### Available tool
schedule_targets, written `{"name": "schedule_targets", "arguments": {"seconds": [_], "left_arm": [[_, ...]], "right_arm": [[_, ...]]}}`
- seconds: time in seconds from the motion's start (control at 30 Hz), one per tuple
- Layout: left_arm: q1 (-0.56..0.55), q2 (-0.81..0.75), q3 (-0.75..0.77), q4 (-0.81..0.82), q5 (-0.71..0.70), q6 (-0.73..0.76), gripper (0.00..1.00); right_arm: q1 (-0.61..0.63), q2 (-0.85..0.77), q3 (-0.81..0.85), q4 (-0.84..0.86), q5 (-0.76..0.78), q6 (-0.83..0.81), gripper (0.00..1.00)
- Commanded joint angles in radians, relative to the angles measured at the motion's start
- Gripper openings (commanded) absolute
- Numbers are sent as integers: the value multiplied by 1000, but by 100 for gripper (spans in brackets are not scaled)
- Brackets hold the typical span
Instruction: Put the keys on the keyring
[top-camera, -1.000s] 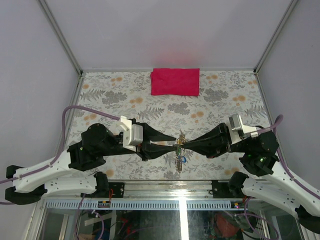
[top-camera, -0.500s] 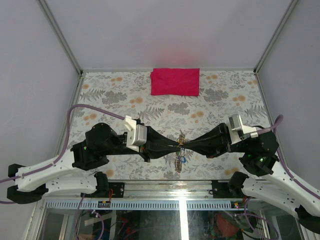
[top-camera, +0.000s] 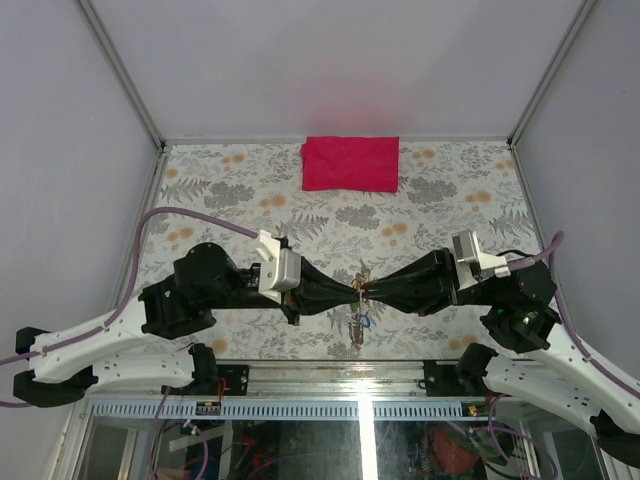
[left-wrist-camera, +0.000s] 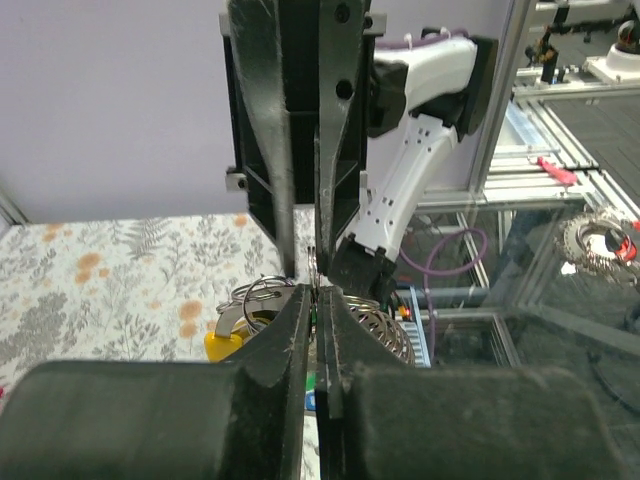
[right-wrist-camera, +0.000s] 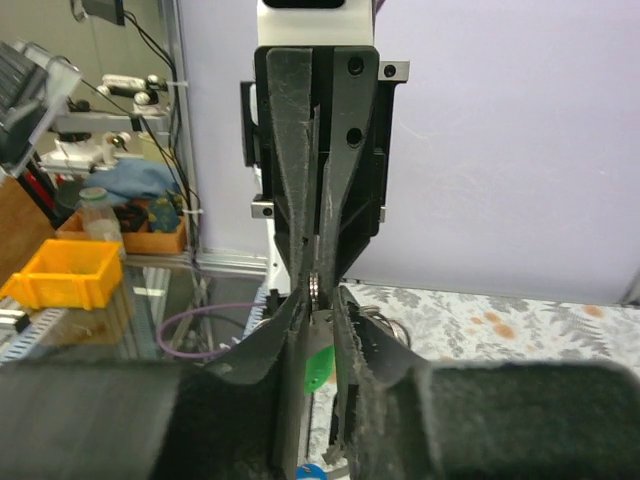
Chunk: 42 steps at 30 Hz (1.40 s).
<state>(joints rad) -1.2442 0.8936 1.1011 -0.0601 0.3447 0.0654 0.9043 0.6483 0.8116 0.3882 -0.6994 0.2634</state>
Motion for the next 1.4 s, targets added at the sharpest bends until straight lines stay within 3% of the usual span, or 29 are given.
{"name": "schedule_targets", "arguments": {"seconds": [0.0,0.13,0.33,0.67,1.37], "left_arm": [[-1,16,120,-171,8,58,0],[-1,73,233,-410,-32,107,0],[-1,184,388,-706,-85,161,0],[-1,389,629,-1071,-248,232,0],[-4,434,688,-1111,-238,259,0]], "right_arm": [[-2,-26,91,-119,16,-120,27],[-1,-35,113,-252,28,-189,34],[-1,-49,88,-362,77,-249,37],[-1,-24,-2,-299,74,-247,39],[-2,89,-71,-104,5,-204,40]]}}
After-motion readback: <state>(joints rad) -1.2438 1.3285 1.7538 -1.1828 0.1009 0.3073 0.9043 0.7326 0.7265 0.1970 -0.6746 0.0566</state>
